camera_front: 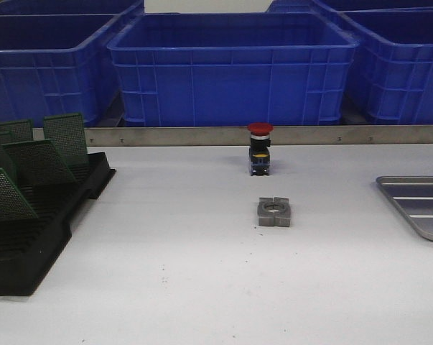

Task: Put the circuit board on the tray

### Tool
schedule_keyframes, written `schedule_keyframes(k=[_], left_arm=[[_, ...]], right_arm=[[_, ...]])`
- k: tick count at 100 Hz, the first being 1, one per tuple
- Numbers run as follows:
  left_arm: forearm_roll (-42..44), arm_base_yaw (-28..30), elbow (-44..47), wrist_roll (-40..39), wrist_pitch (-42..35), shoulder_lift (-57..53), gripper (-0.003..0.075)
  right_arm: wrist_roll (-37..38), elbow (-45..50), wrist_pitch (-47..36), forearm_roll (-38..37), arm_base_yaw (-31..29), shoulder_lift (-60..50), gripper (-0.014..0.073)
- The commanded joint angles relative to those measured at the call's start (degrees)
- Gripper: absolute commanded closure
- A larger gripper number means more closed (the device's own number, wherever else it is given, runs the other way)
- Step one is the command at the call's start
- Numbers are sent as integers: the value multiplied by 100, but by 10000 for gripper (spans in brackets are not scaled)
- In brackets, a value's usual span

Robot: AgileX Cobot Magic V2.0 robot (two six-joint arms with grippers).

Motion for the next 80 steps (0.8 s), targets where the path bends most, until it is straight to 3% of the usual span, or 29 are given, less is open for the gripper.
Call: schedule_keyframes(k=[1,18,70,80], left_arm=[[-98,-38,-201,1393,52,221,348],[66,-38,-201,2500,55,754,352],[123,-38,-201,2476,-828,2382,354],[123,-38,-201,2474,-828,2421,451]], right_arm=[[-33,3,-425,-22,-11,-117,652],[-33,3,-425,-22,-11,-117,652],[-33,3,-425,-22,-11,-117,652],[-33,3,-425,-22,-11,-117,652]])
